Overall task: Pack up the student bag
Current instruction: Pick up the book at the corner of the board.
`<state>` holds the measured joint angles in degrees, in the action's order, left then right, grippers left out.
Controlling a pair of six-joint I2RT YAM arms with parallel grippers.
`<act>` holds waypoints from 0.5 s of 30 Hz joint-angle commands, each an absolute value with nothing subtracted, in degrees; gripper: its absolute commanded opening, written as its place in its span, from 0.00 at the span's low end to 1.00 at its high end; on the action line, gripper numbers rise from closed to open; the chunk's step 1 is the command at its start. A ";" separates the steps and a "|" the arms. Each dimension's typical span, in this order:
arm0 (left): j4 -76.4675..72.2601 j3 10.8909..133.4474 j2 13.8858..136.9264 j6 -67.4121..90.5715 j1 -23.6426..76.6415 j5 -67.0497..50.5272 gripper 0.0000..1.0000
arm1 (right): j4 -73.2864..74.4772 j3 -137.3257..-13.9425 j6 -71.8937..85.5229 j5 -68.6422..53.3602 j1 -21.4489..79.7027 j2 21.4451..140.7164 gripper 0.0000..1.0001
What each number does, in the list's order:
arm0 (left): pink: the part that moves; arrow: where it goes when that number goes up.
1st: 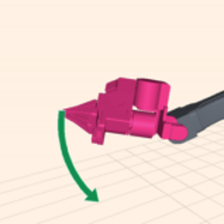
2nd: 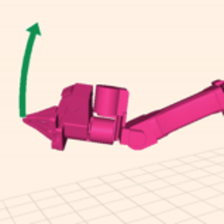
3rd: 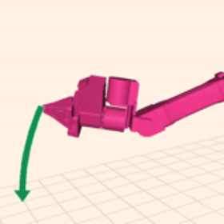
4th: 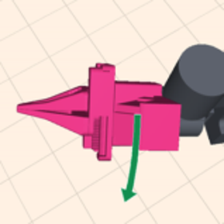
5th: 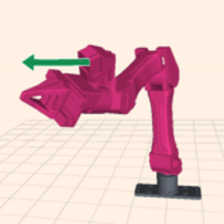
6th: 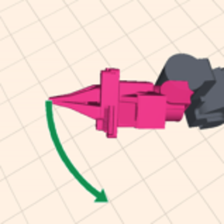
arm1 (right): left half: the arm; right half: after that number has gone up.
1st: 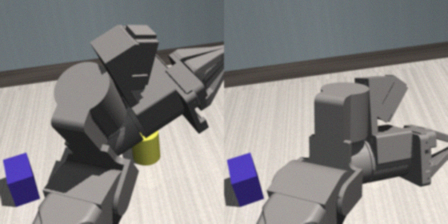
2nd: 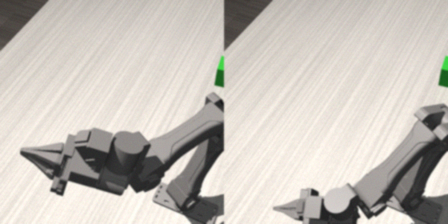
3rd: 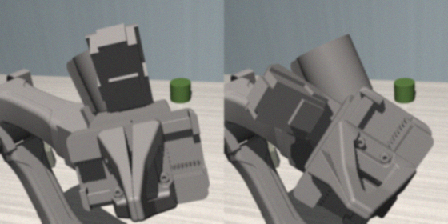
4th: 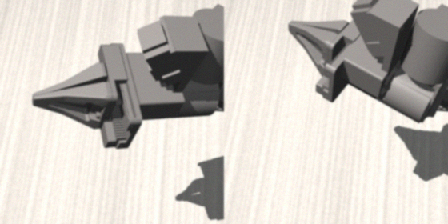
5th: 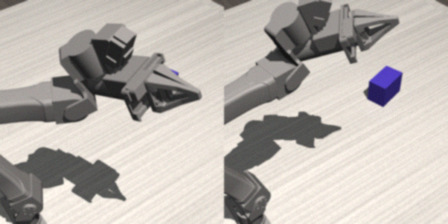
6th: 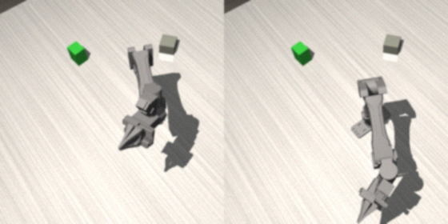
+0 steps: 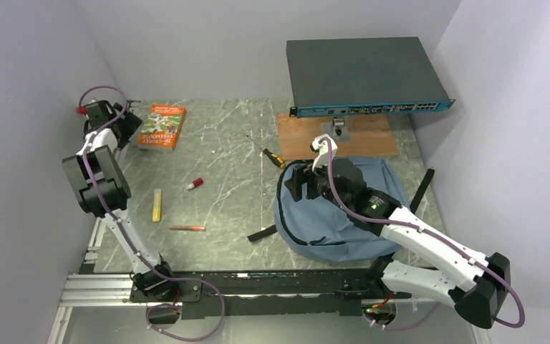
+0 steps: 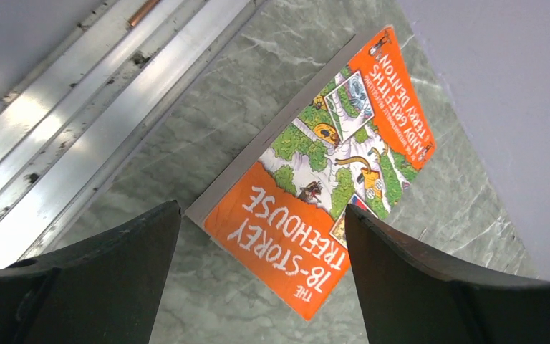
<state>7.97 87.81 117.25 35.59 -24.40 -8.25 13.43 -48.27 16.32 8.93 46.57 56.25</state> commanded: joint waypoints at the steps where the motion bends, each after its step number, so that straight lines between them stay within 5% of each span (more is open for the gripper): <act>1: 9.06 92.88 122.30 35.73 -23.81 -12.57 0.87 | 10.45 -50.08 16.26 10.28 46.32 56.06 0.77; 6: 12.02 95.34 125.84 38.23 -23.00 -16.56 0.72 | 10.08 -50.39 17.50 10.28 46.32 56.50 0.77; 11: 15.94 95.32 126.07 36.83 -21.67 -15.12 0.35 | 10.67 -51.39 18.19 10.91 46.32 56.96 0.76; 15: 18.27 94.66 126.15 36.25 -20.53 -17.52 0.18 | 11.43 -52.83 17.77 11.65 46.35 57.11 0.76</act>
